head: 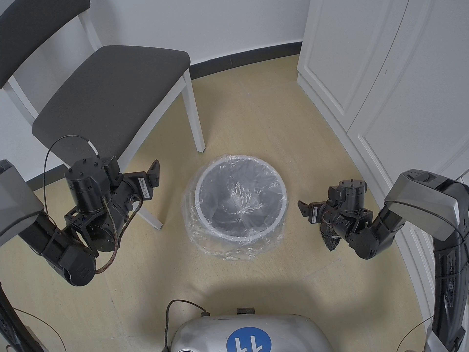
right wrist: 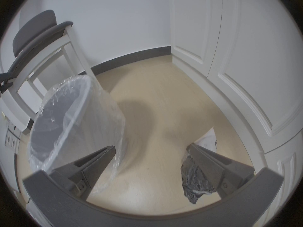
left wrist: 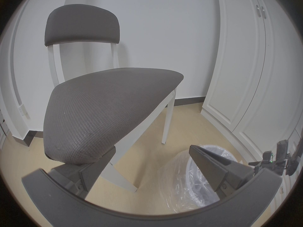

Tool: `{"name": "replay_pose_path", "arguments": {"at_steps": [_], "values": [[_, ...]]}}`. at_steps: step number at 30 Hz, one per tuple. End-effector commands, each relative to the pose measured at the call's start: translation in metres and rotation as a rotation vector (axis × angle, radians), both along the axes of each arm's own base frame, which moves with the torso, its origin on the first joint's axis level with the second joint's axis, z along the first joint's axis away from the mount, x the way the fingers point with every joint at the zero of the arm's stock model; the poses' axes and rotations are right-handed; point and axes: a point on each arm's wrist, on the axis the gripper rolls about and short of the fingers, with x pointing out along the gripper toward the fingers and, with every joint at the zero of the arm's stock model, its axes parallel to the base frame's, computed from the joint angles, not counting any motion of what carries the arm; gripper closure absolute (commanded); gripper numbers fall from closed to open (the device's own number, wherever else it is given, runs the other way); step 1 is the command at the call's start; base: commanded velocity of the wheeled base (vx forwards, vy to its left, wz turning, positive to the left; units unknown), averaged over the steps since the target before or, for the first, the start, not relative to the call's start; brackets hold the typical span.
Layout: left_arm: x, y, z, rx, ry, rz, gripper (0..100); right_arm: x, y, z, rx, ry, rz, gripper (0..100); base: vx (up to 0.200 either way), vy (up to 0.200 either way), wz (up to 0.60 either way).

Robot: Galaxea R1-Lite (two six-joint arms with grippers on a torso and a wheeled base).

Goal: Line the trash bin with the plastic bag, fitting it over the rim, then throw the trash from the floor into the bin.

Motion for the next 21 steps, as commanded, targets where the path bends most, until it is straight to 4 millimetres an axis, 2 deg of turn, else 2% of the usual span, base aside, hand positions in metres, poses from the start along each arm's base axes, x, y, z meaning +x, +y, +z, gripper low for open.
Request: {"name": "replay_pose_path", "arguments": {"at_steps": [1, 5, 13, 19, 21], "values": [[0.000, 0.001, 0.000, -0.001, -0.002, -0.011, 0, 0.014, 0.001, -0.004, 0.010, -0.033, -0.036, 0, 0.000, 0.000, 0.00], [-0.001, 0.001, -0.003, 0.002, 0.007, -0.012, 0, 0.032, 0.011, -0.026, 0.070, -0.121, -0.057, 0, 0.000, 0.000, 0.00], [0.002, -0.003, -0.016, 0.017, 0.041, -0.020, 0, 0.038, 0.033, -0.060, 0.130, -0.166, -0.020, 0, 0.000, 0.000, 0.00], [0.002, -0.004, -0.019, 0.017, 0.035, -0.022, 0, 0.038, 0.035, -0.066, 0.178, -0.155, -0.009, 0, 0.000, 0.000, 0.00], [0.003, -0.005, -0.022, 0.020, 0.044, -0.022, 0, 0.030, 0.031, -0.069, 0.177, -0.134, 0.033, 0, 0.000, 0.000, 0.00]]}}
